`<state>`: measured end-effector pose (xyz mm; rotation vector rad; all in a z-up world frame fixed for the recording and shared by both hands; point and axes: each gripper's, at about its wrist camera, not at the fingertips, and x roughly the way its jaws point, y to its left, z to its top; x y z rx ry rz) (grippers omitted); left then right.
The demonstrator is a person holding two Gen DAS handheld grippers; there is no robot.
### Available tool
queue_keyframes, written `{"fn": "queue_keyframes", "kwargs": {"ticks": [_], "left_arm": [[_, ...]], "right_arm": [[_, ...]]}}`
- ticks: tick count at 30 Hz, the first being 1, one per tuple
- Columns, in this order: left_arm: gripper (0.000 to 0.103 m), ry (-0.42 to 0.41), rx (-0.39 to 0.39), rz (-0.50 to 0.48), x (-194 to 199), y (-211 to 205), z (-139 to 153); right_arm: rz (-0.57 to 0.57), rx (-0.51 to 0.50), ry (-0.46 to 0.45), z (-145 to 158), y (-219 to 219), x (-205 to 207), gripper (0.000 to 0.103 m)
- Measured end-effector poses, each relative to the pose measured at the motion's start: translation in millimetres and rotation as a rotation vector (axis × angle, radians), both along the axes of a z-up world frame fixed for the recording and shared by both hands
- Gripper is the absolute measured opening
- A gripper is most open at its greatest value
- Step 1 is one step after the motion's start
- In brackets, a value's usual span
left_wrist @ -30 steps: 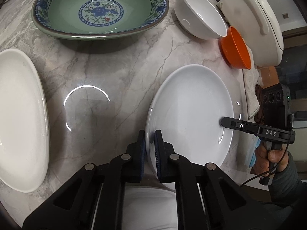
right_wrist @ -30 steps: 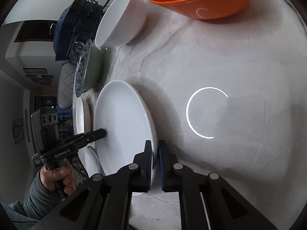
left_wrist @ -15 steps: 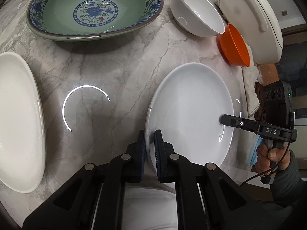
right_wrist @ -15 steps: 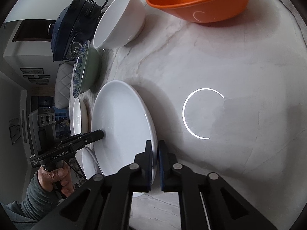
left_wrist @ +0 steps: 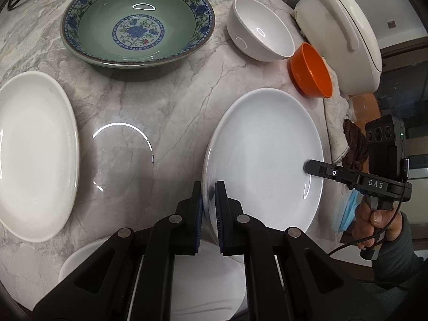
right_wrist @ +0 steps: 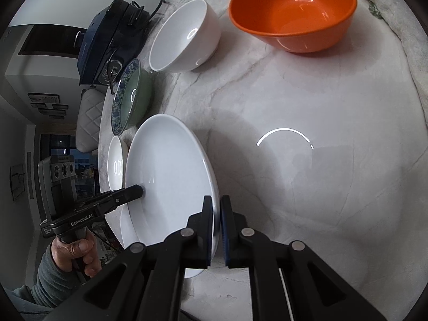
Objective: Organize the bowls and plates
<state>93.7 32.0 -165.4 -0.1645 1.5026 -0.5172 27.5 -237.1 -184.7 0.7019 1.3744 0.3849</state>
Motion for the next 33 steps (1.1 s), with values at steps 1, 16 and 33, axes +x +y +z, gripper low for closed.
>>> {"fn": "queue_keyframes", "kwargs": {"ticks": [1,16,33], "left_arm": [[0.007,-0.003,-0.003,0.005,-2.6,2.7,4.7],[0.007,-0.074,-0.028,0.132,-70.8,96.7,74.2],[0.007,-0.034,-0.002,0.222,-150.3,191.4,48.6]], "right_arm": [[0.002,0.0,-0.004,3.7,1.7,-0.7,0.008],[0.119,0.016,-0.07,49.3,74.5,-22.9,0.008],[0.263,-0.031,-0.047,42.0,168.2,-56.5,0.008]]}}
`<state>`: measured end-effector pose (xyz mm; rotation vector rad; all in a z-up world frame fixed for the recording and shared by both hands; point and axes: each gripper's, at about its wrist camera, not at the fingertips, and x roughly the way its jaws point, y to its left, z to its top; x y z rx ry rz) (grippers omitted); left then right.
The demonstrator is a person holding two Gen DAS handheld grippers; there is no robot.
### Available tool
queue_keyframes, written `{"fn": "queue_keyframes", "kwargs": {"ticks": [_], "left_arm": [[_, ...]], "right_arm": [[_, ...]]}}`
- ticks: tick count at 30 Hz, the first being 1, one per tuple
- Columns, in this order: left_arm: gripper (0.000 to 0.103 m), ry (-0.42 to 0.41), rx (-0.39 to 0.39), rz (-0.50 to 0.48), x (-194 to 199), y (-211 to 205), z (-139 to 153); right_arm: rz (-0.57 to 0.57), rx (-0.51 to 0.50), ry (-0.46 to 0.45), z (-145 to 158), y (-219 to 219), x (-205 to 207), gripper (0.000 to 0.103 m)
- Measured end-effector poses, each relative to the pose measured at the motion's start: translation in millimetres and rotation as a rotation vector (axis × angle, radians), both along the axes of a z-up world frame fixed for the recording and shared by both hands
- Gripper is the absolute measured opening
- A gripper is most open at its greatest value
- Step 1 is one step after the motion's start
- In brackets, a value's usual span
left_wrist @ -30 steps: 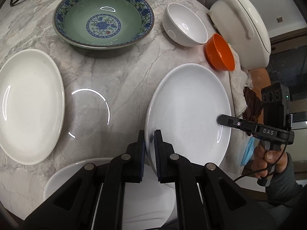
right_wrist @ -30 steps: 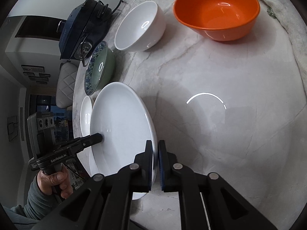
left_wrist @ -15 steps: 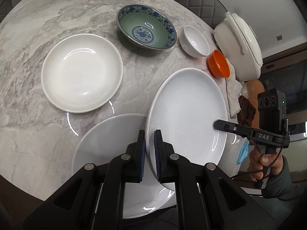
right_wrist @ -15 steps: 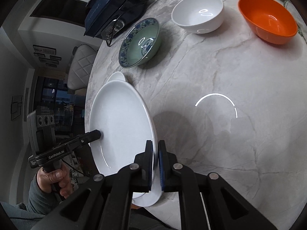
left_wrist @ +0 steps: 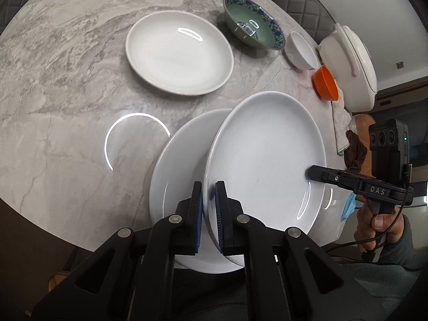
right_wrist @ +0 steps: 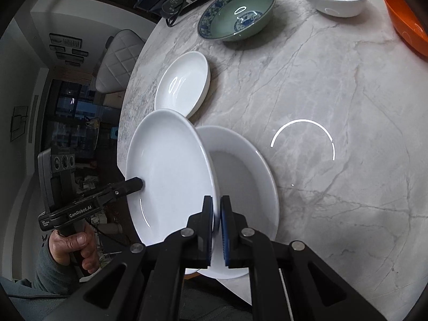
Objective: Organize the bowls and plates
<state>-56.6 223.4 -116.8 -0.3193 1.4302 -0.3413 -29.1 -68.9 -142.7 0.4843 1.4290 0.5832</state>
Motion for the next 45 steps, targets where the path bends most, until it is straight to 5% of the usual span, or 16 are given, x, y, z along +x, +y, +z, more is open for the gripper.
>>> {"fn": "queue_keyframes", "kwargs": {"ticks": [13,33,42,45], "left_arm": [[0.008,0.014,0.045,-0.082,-15.6,3.7,-47.6],[0.01,0.004,0.025,-0.093,-6.1,0.3,-55.7],[0.024,-0.04,0.021,-0.125,-10.0,1.1,-47.7],[0.041,-0.054,-0.01,-0.139,-12.8,0.0,-45.6]], "right_arm": [[-0.017,-0.117,0.031,-41.8,20.8,-12.7,0.008],[0.022,-0.27,-0.066,-40.1,36.0,-25.7,0.012],[0.076,-0.427,-0.16,-34.0,57.8,-38.6,0.015],[0.08,-0.45,-0.177,-33.2,62.5,-42.4,0.016]]}}
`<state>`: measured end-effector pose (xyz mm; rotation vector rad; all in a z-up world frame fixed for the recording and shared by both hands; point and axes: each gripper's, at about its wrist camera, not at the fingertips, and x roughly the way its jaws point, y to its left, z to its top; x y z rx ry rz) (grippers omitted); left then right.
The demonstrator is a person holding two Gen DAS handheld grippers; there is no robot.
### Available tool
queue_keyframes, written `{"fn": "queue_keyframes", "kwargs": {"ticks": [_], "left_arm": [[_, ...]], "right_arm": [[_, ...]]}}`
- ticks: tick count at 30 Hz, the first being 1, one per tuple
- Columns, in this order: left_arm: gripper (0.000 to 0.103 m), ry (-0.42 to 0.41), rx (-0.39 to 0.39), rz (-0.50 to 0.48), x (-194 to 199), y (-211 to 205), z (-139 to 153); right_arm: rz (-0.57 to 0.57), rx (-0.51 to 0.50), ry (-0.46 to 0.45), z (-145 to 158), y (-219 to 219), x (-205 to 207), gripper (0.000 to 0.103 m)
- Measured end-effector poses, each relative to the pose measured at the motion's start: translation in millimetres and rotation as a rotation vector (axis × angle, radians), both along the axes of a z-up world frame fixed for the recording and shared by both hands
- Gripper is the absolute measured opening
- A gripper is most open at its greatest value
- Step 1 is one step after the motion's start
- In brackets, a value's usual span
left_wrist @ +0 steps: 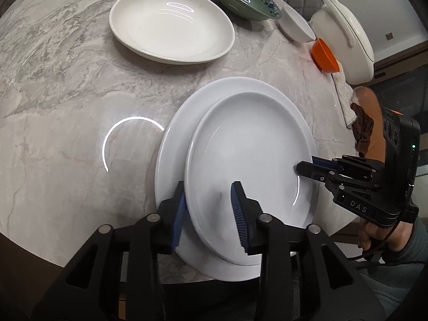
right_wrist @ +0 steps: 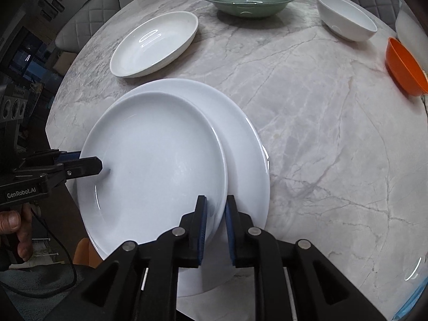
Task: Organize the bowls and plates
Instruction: 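Lower the plate flat onto the stack and open both grippers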
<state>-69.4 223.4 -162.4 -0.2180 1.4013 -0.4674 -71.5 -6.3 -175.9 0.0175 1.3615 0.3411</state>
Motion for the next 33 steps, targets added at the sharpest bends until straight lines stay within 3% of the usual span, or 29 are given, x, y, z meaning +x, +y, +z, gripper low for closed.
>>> {"fn": "queue_keyframes", "kwargs": {"ticks": [1,3,10,14,16,18,20,24,29,33], "left_arm": [[0.052,-0.008,-0.013,-0.008,-1.5,-1.8,1.1],[0.06,-0.021,-0.015,-0.022,-3.5,-8.1,2.8],[0.071,-0.048,0.047,-0.015,-8.6,-15.7,11.3],[0.072,-0.093,0.068,0.043,-15.0,-3.6,33.8],[0.081,-0.147,0.045,0.105,-17.8,11.3,50.4],[0.095,-0.183,-0.001,0.183,-20.1,26.7,61.8],[0.1,-0.191,-0.051,0.271,-22.1,44.6,68.5],[0.101,-0.247,-0.072,0.39,-34.3,67.9,78.1],[0.101,-0.297,-0.031,0.406,-41.2,77.9,86.2],[0.101,-0.253,-0.05,0.433,-22.1,91.8,79.5]], "right_arm": [[-0.002,-0.001,-0.002,0.2,-1.0,-0.5,0.016],[-0.002,-0.004,-0.008,0.8,-1.2,-2.0,0.017],[0.006,0.016,-0.036,5.7,-6.2,-8.5,0.034],[-0.017,0.05,-0.077,19.7,-18.1,-14.1,0.058],[-0.035,0.131,-0.113,31.9,-27.3,-17.3,0.074],[-0.082,0.279,-0.153,45.0,-49.0,-21.1,0.103],[-0.147,0.444,-0.166,49.7,-74.2,-24.3,0.103],[-0.321,0.649,-0.046,31.3,-124.6,-25.7,0.103],[-0.423,0.648,-0.066,26.3,-157.2,-41.0,0.103],[-0.505,0.683,-0.067,27.2,-164.2,-44.1,0.103]]}}
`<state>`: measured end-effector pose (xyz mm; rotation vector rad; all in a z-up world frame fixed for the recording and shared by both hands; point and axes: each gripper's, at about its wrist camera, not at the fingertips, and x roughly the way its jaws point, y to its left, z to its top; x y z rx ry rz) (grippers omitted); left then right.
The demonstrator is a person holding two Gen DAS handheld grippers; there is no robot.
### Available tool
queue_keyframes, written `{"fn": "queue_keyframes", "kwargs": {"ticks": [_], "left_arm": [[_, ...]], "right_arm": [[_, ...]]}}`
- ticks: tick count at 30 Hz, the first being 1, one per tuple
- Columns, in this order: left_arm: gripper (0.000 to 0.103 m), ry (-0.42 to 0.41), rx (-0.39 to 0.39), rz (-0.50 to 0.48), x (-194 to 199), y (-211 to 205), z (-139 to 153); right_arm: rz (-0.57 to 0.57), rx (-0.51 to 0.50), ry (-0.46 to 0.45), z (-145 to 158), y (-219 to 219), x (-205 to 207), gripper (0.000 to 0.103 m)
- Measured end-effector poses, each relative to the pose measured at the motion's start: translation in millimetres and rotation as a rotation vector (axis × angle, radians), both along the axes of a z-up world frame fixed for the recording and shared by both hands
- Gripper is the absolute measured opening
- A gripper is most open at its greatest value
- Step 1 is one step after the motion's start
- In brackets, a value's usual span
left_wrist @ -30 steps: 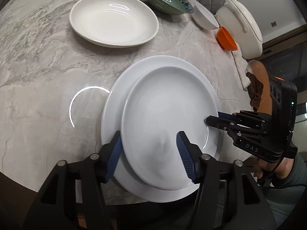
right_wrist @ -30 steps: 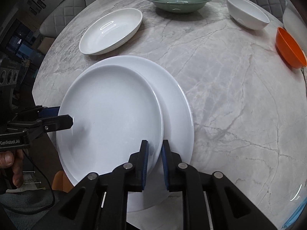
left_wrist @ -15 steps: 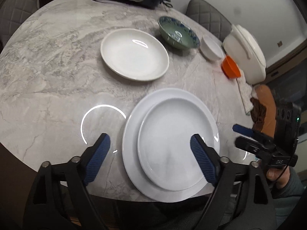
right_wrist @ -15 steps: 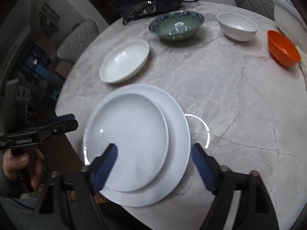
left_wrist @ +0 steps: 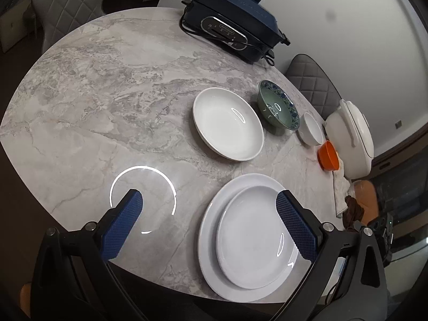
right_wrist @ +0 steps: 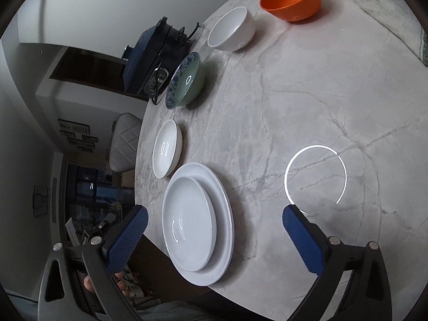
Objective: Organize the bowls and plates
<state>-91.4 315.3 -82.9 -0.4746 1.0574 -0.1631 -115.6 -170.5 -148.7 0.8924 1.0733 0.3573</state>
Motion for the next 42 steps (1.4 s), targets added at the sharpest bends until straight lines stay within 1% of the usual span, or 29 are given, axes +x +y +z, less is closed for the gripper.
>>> {"fn": "queue_keyframes", "kwargs": {"ticks": [3,5,6,7,10,12,13,14,15,17,19,20,21,22,24,26,28,32,33,35,37,39,42], "left_arm": [[0.101,0.029,0.016,-0.042,29.3,8.0,-3.7],[0.101,0.1,0.011,-0.071,57.4,13.4,-13.4],[0.101,0.125,-0.004,-0.086,71.4,17.0,-19.2],[0.1,0.133,-0.02,-0.104,85.2,21.2,-24.0],[0.1,0.14,-0.023,-0.201,127.4,25.9,-31.5],[0.1,0.158,-0.015,-0.271,154.9,23.3,-38.2],[0.1,0.159,-0.011,-0.31,166.9,19.5,-40.7],[0.099,0.171,0.002,-0.357,178.9,14.9,-45.5],[0.099,0.18,0.021,-0.389,190.0,11.3,-50.2],[0.099,0.198,0.027,-0.444,209.0,6.3,-59.5],[0.099,0.203,0.036,-0.475,224.0,3.4,-67.6],[0.097,0.203,0.028,-0.49,230.1,2.7,-71.1],[0.087,0.204,0.016,-0.504,235.3,2.3,-74.2],[0.076,0.21,0.008,-0.514,240.2,1.5,-77.7],[0.068,0.235,-0.004,-0.537,247.0,-2.9,-86.0],[0.067,0.245,0.004,-0.557,249.2,-7.8,-92.0],[0.06,0.256,0.014,-0.577,252.1,-12.5,-98.1],[0.058,0.257,0.003,-0.587,258.6,-16.8,-101.2],[0.054,0.262,0.005,-0.591,259.4,-20.2,-101.9],[0.049,0.269,0.005,-0.597,261.0,-25.6,-102.6],[0.033,0.274,0.007,-0.609,260.1,-30.1,-102.6],[0.028,0.285,0.013,-0.617,259.1,-33.7,-105.0],[0.026,0.285,0.01,-0.62,259.2,-36.8,-105.4]], "right_arm": [[-0.035,-0.008,0.013,1.7,1.9,7.2,0.103],[-0.049,-0.015,0.009,5.5,8.1,17.2,0.103],[-0.052,-0.019,0.006,7.0,13.2,25.5,0.103],[-0.057,-0.024,0.004,10.3,19.6,32.8,0.103],[-0.078,-0.024,0.006,17.7,40.9,57.9,0.1],[-0.064,-0.031,0.005,18.5,58.5,79.3,0.088],[-0.05,-0.037,0.012,16.4,68.3,91.6,0.085],[-0.028,-0.044,0.026,12.9,78.0,105.5,0.076],[-0.006,-0.056,0.041,8.7,87.6,118.8,0.07],[0.037,-0.062,0.068,-0.7,105.2,141.3,0.064],[0.072,-0.046,0.093,-10.9,119.2,159.3,0.058],[0.085,-0.052,0.105,-15.2,125.0,166.1,0.055],[0.095,-0.054,0.113,-18.8,130.0,172.0,0.055],[0.105,-0.05,0.12,-22.0,134.1,176.6,0.055],[0.117,-0.064,0.148,-29.6,139.0,187.3,0.055],[0.134,-0.07,0.152,-33.1,144.2,193.5,0.055],[0.158,-0.083,0.157,-35.2,150.5,198.4,0.055],[0.174,-0.082,0.178,-42.7,155.6,205.5,0.055],[0.172,-0.08,0.179,-43.8,155.4,207.4,0.055],[0.172,-0.077,0.186,-45.8,155.3,208.4,0.055],[0.176,-0.07,0.195,-48.2,157.4,207.8,0.055],[0.177,-0.071,0.199,-48.9,157.9,207.1,0.055],[0.164,-0.075,0.194,-48.6,157.4,208.2,0.055]]}}
